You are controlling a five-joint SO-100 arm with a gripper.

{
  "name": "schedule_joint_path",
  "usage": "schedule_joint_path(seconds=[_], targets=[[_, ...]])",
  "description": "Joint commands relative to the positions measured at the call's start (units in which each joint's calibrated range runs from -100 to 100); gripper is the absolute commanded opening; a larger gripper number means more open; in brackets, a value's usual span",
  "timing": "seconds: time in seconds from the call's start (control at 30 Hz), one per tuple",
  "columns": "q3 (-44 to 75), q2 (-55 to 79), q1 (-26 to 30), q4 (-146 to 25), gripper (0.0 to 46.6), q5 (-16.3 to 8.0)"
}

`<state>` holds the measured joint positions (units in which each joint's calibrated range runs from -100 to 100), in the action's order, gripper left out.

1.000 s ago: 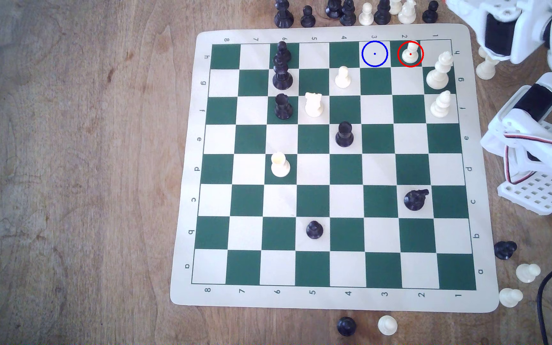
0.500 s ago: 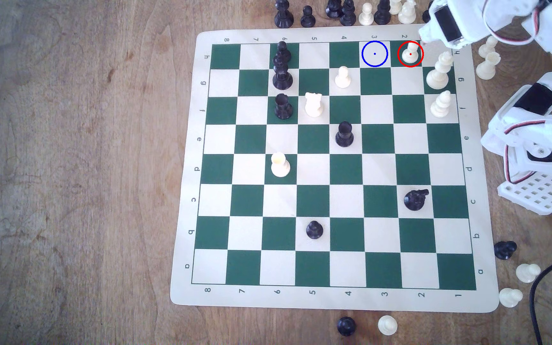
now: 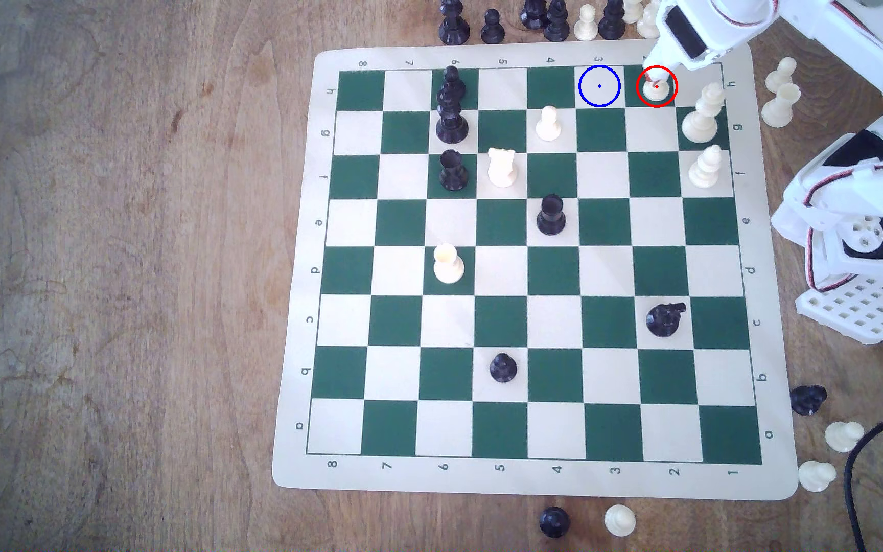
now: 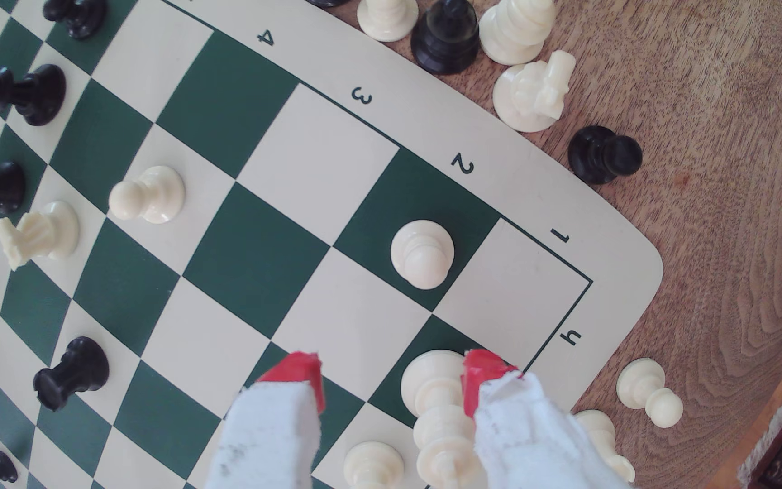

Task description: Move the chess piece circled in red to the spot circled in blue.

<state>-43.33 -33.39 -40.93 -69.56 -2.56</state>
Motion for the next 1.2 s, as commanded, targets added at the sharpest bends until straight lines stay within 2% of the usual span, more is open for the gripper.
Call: schedule_joint_path(seconds=[0.0, 0.2, 0.33, 0.53, 0.63, 0.77, 0.87, 1.17], targets=[[2.7, 2.0, -0.1, 1.3, 15.3, 0.3], [2.9, 6.2, 0.1, 3.4, 12.7, 1.0], [4.2, 9.0, -0.1, 4.0, 15.2, 1.1], [5.6, 12.3, 0.1, 4.5, 15.3, 1.1], [5.5, 13.4, 0.1, 5.2, 11.7, 1.5], [6.1, 13.7, 0.0, 5.5, 12.5, 1.7], [6.2, 15.1, -0.6, 6.3, 15.1, 2.2], [5.7, 17.5, -1.4, 10.3, 15.0, 2.8]])
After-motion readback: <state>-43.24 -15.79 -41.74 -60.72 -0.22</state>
